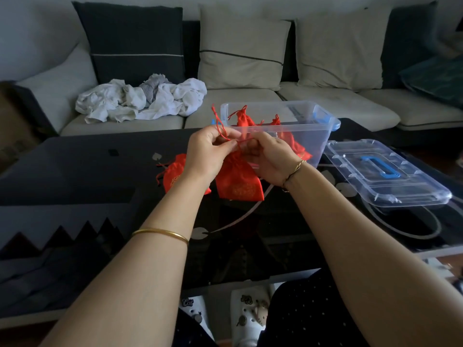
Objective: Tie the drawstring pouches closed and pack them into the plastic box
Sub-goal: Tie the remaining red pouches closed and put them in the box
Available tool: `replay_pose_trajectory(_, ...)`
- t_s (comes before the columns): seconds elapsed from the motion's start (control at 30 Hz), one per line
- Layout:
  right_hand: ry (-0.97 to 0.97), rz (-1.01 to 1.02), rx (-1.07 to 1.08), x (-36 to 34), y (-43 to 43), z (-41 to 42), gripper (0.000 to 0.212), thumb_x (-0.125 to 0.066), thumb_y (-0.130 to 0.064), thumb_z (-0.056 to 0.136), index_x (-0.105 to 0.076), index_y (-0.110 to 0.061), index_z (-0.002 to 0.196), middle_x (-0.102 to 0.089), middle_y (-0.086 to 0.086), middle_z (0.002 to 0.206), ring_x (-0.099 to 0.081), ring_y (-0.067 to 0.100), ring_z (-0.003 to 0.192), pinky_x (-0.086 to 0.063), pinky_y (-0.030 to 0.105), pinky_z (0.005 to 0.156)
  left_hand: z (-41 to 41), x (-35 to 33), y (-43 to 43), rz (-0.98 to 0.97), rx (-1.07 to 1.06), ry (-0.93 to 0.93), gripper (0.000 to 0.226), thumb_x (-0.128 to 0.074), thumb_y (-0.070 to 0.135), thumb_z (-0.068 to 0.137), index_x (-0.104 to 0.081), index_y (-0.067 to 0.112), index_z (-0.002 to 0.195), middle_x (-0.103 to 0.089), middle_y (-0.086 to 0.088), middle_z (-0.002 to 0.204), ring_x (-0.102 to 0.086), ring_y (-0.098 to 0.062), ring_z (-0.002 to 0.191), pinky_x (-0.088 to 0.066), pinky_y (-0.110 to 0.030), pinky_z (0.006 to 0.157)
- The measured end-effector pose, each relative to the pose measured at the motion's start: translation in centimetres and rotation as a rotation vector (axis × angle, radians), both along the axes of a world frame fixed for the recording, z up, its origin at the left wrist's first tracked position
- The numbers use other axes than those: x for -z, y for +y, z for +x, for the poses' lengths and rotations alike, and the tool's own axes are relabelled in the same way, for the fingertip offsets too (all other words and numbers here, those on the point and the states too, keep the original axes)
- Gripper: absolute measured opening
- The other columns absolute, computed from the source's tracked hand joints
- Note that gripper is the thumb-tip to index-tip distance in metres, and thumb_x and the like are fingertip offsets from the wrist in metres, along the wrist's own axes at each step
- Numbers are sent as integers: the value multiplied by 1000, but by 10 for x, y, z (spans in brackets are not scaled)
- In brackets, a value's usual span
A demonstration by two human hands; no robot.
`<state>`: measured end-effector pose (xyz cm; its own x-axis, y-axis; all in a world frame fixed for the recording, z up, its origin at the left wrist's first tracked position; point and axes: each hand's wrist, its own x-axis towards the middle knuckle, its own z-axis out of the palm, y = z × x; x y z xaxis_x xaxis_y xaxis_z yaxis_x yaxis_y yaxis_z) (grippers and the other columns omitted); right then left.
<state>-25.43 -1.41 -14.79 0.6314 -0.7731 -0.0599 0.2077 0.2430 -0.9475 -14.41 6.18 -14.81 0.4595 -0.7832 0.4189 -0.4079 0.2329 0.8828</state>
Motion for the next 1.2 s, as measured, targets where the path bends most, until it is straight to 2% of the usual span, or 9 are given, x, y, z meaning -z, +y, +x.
replay_pose_trajectory(0.1,-17,14,15,3,-1,-2,41,-40,-29,99,-49,-7,66,-58,5,62,-59,11,52,-47,17,47,2,2,2,32,38,55,20,-61,-2,85,-70,15,88,-69,-3,83,-64,-5,75,-50,-15,74)
replay_pose_trajectory(0.23,-41,86,84,4,-1,-4,35,-48,-30,96,-50,-11,67,-56,2,64,-58,12,55,-39,19,48,8,4,4,114,36,212,18,-54,15,94,-71,15,91,-72,-9,99,-67,-21,96,-54,-30,80)
replay_pose_trajectory(0.33,-147,200,57,2,-1,-5,36,-48,-30,95,-50,-13,64,-58,2,72,-58,12,58,-44,21,56,7,2,5,203,-55,334,23,-48,21,96,-68,11,91,-72,-8,95,-68,-20,89,-51,-29,72)
replay_pose_trajectory(0.43,-278,264,12,-1,0,-7,41,-43,-32,97,-54,-13,62,-61,1,71,-55,8,54,-38,19,59,10,1,4,268,-208,319,26,-44,20,95,-57,11,74,-69,-6,81,-65,-23,81,-50,-36,78)
replay_pose_trajectory(0.5,-203,265,39,1,-1,-9,39,-40,-32,98,-50,-14,65,-54,-1,61,-47,8,52,-36,19,55,11,-1,4,277,-289,336,28,-41,15,94,-49,13,68,-66,-3,74,-61,-20,72,-48,-34,73)
replay_pose_trajectory(0.57,-47,257,88,7,-2,-8,34,-41,-29,98,-45,-15,67,-47,-2,58,-41,9,51,-37,19,49,8,-5,3,218,-280,490,28,-39,11,95,-47,14,68,-65,0,73,-59,-13,65,-44,-27,66)
replay_pose_trajectory(0.7,64,264,145,14,-3,-5,35,-44,-27,98,-44,-15,66,-43,-2,58,-37,9,50,-34,20,49,0,-9,2,46,-26,811,35,-40,15,98,-42,15,63,-69,1,69,-62,-12,68,-41,-21,58)
replay_pose_trajectory(0.97,-60,95,208,4,-4,-9,35,-47,-27,97,-50,-11,66,-61,6,66,-48,10,48,-38,19,45,7,-8,9,262,78,402,22,-58,19,91,-66,13,71,-66,6,57,-59,-9,58,-33,-22,55)
replay_pose_trajectory(1.2,40,-162,169,-8,7,-2,31,-54,-27,93,-55,-11,67,-45,2,61,-39,9,48,-31,21,47,4,-5,8,432,177,180,11,-72,26,81,-72,16,78,-70,-3,77,-60,-17,74,-42,-32,71)
